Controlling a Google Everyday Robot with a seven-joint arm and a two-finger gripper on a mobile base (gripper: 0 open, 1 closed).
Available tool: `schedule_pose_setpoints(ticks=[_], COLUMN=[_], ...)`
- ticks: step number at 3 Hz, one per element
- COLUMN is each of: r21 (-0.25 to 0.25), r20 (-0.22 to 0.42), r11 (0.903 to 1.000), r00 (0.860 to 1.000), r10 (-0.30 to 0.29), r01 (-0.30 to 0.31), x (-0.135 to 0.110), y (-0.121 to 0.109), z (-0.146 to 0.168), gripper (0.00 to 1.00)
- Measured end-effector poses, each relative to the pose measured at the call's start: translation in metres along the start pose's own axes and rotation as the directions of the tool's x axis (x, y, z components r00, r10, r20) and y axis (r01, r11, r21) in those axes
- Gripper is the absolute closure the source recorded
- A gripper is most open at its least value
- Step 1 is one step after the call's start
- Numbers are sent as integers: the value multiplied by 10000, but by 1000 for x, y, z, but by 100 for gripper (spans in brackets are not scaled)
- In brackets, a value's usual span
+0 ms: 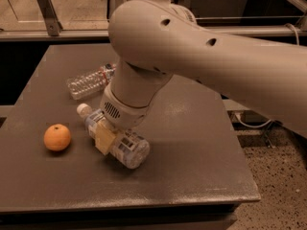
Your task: Move blue plastic bottle near orange
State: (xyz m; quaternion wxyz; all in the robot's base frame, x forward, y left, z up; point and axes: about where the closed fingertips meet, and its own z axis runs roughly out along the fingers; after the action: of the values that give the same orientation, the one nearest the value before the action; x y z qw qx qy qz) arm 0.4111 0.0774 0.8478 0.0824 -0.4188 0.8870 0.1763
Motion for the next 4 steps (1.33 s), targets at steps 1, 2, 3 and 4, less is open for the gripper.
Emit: schedule_pose_setpoints(ticks=[1, 2, 3, 4], r21=[-503, -137, 1124, 2230], r20=[707, 1076, 1157, 1222], r11=[9973, 9966, 9926, 9746], r00=[9963, 9911, 9916, 9925], r10=[-497, -787, -583, -82], r01=[533, 807, 452, -194], x=[-17, -32, -41, -45], y=[26, 40, 24, -2], z=[-10, -10, -8, -19], gripper=[100, 100, 100, 100])
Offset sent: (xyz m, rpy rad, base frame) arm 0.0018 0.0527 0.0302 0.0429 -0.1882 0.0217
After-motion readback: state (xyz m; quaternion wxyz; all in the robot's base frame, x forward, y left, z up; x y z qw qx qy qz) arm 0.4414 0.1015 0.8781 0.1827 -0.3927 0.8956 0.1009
